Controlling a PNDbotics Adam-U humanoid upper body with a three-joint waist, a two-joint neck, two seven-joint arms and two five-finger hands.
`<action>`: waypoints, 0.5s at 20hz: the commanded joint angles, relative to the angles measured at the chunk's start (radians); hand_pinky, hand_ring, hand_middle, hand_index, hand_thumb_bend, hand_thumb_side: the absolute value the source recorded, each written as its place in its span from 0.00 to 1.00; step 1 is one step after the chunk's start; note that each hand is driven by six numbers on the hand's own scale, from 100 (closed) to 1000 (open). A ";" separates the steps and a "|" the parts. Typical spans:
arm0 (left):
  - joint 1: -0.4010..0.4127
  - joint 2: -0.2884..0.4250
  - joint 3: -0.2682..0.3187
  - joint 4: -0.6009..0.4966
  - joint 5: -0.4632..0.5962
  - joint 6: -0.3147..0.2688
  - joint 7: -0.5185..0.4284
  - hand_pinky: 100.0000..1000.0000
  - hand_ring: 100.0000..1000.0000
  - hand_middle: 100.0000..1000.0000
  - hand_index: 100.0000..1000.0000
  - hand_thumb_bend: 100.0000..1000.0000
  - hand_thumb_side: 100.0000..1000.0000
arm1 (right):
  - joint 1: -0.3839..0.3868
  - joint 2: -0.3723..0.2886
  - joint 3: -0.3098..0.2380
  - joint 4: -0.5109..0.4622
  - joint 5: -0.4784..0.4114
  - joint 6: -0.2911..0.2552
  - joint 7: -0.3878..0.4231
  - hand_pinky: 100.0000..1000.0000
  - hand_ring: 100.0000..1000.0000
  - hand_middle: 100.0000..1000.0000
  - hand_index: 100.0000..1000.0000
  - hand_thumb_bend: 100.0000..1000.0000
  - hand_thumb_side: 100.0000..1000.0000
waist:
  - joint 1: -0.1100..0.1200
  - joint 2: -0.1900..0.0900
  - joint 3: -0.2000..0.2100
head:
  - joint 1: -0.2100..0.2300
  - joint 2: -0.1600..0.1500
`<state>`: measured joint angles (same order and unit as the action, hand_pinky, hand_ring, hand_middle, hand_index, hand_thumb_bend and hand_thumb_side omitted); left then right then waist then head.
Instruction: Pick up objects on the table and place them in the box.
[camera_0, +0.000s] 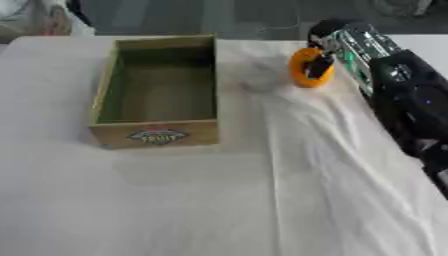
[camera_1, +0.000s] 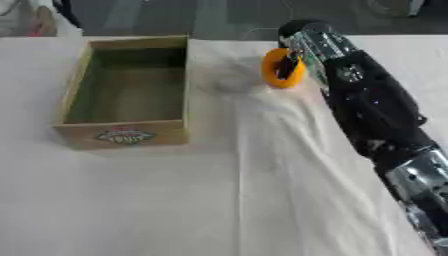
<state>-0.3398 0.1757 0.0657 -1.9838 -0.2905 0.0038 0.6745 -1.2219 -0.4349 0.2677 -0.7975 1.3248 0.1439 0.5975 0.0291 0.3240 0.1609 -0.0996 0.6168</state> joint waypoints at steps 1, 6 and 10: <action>-0.010 0.011 0.000 -0.016 0.005 -0.003 -0.001 0.59 0.72 0.61 0.83 0.00 0.88 | -0.023 -0.013 0.002 -0.032 -0.015 0.014 -0.020 0.68 0.79 0.48 0.47 0.00 0.17 | 0.000 -0.030 -0.001 | 0.001 -0.007; -0.008 0.011 0.001 -0.016 0.007 -0.003 -0.002 0.59 0.72 0.61 0.83 0.00 0.89 | -0.027 -0.015 0.007 -0.048 -0.035 0.025 -0.031 0.70 0.79 0.51 0.50 0.00 0.09 | -0.001 -0.035 -0.004 | 0.003 -0.004; -0.008 0.011 0.002 -0.016 0.009 -0.004 -0.001 0.59 0.72 0.61 0.83 0.00 0.89 | -0.030 -0.018 0.011 -0.063 -0.051 0.037 -0.033 0.71 0.79 0.53 0.53 0.00 0.09 | -0.002 -0.040 -0.005 | 0.005 -0.004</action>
<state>-0.3397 0.1757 0.0657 -1.9838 -0.2872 0.0035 0.6742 -1.2229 -0.4349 0.2793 -0.8320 1.2823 0.1745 0.5681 0.0269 0.3109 0.1554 -0.0982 0.6168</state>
